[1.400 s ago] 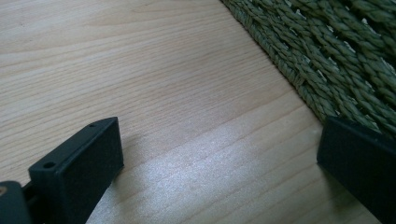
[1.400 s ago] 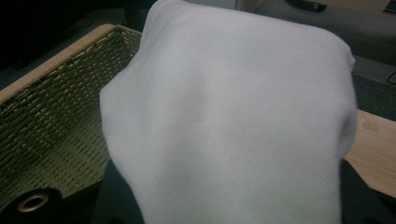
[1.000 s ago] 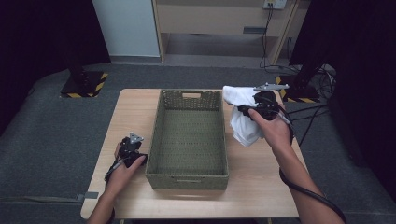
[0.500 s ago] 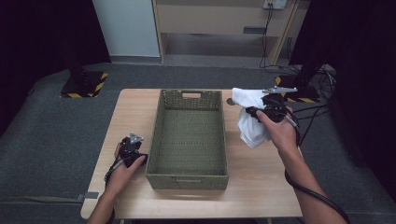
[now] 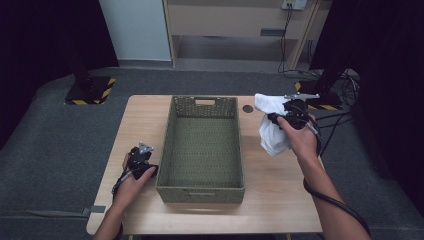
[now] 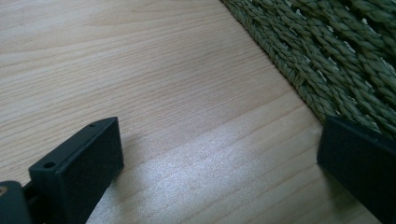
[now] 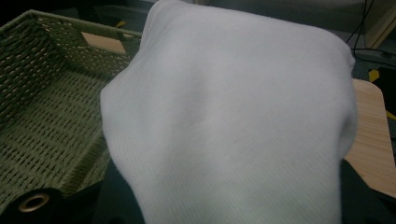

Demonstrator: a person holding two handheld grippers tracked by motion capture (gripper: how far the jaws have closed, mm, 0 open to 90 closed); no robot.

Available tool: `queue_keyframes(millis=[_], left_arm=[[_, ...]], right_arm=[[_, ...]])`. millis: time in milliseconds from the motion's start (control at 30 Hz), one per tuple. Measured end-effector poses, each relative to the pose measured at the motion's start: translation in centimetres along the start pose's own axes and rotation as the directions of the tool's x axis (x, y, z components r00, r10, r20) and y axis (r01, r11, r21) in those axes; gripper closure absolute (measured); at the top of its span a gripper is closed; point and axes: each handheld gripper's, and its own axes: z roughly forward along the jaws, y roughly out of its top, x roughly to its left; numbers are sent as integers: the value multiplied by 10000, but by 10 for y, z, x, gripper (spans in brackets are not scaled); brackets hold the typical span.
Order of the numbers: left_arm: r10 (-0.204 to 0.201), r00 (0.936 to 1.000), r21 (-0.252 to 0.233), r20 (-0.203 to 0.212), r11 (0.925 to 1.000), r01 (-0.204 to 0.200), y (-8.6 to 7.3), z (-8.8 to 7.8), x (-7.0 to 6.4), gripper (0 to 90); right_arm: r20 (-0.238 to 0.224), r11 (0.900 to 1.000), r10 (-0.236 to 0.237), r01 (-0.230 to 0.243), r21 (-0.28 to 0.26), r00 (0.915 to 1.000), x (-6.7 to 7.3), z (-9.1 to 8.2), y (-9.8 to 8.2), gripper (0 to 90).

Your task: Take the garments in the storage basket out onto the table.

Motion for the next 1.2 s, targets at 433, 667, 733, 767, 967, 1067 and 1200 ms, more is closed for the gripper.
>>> queue_keyframes(millis=[433,667,733,767,967,1067,1200], left_arm=[[1,10000,-10,4,10000,-1,0,0,0,0],[0,10000,-14,8,10000,0,0,0,0,0],[2,10000,-14,8,10000,-2,0,0,0,0],[0,10000,-16,6,10000,0,0,0,0,0],[1,10000,-16,7,10000,-1,0,0,0,0],[5,10000,-13,9,10000,-5,0,0,0,0],[4,10000,-13,9,10000,-4,0,0,0,0]], right_arm=[[384,9999,97,-102,124,9992,-2,35,4,502],[518,9999,92,-98,129,9986,-2,50,8,502],[554,9998,141,-149,150,9984,-2,53,8,502],[588,9997,176,-185,156,9981,-3,55,9,502],[706,9990,342,-362,273,9969,-5,66,7,502],[810,9986,360,-391,370,9961,-8,72,7,502],[946,9978,449,-493,443,9945,-14,79,6,502]])
